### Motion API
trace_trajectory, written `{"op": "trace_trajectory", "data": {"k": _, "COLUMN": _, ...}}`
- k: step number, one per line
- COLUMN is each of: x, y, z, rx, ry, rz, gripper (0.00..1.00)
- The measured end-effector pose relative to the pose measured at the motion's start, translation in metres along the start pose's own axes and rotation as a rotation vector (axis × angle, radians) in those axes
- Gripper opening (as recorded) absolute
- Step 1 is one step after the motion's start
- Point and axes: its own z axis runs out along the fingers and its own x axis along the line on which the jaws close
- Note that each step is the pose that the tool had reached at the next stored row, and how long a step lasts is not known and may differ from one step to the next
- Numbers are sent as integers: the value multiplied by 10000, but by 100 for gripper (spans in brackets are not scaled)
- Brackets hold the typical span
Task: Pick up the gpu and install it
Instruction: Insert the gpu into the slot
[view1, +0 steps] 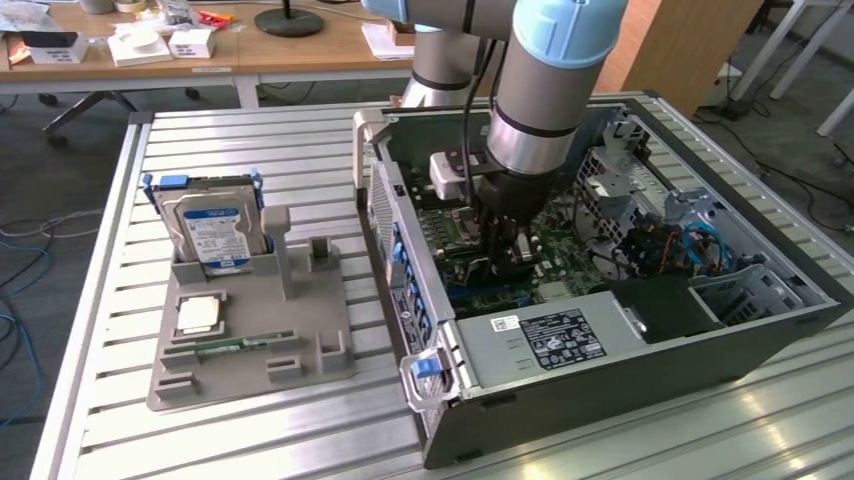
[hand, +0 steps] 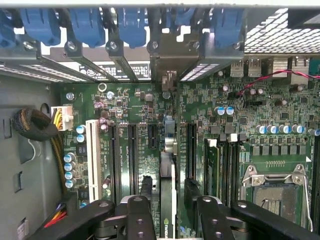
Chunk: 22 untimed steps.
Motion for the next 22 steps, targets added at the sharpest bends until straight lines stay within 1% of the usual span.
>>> {"op": "trace_trajectory", "data": {"k": 4, "x": -1, "y": -1, "z": -42, "rx": 0, "ry": 1, "rz": 0, "gripper": 39}}
{"op": "trace_trajectory", "data": {"k": 7, "x": -4, "y": -3, "z": -123, "rx": 1, "ry": 1, "rz": 0, "gripper": 39}}
{"op": "trace_trajectory", "data": {"k": 11, "x": -9, "y": -7, "z": -270, "rx": 2, "ry": 0, "rz": -1, "gripper": 39}}
{"op": "trace_trajectory", "data": {"k": 22, "x": -25, "y": -18, "z": -767, "rx": 2, "ry": 1, "rz": -1, "gripper": 39}}
